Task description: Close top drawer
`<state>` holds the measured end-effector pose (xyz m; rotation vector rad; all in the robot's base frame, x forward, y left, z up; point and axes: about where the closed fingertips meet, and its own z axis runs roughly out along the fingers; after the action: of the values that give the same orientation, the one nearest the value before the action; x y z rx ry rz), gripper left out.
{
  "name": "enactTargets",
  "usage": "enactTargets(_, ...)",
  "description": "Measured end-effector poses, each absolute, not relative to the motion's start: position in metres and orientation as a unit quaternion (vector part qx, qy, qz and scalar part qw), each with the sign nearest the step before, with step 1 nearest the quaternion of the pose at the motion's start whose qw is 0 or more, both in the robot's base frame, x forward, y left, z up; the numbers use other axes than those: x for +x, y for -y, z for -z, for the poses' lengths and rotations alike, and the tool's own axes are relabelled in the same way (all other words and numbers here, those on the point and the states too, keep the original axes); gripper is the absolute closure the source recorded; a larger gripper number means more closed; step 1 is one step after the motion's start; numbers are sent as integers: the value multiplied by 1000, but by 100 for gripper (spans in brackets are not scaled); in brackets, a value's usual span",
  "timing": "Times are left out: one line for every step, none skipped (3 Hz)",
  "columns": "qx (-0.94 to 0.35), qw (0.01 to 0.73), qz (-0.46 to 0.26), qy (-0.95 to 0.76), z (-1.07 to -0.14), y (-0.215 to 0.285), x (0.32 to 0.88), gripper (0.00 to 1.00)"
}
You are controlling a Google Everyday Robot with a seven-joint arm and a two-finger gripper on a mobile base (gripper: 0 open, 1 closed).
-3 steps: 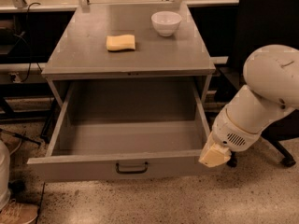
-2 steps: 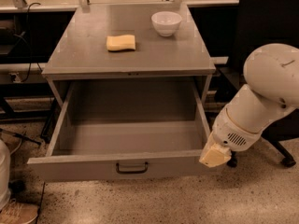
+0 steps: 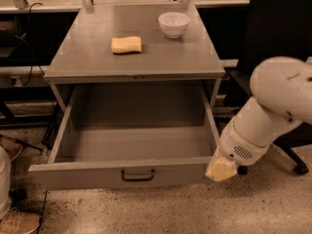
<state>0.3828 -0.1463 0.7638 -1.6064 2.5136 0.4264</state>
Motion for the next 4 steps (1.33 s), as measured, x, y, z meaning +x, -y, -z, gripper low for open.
enactTargets(-509,57,-168,-842,-731,143,371,100)
enactTargets(-486,64,-175,-854,-698,138,372,100)
enactTargets(-471,120,-170,-857,-676,121,408,100)
enactTargets(-469,147,-161,-856,-672,112,431,100)
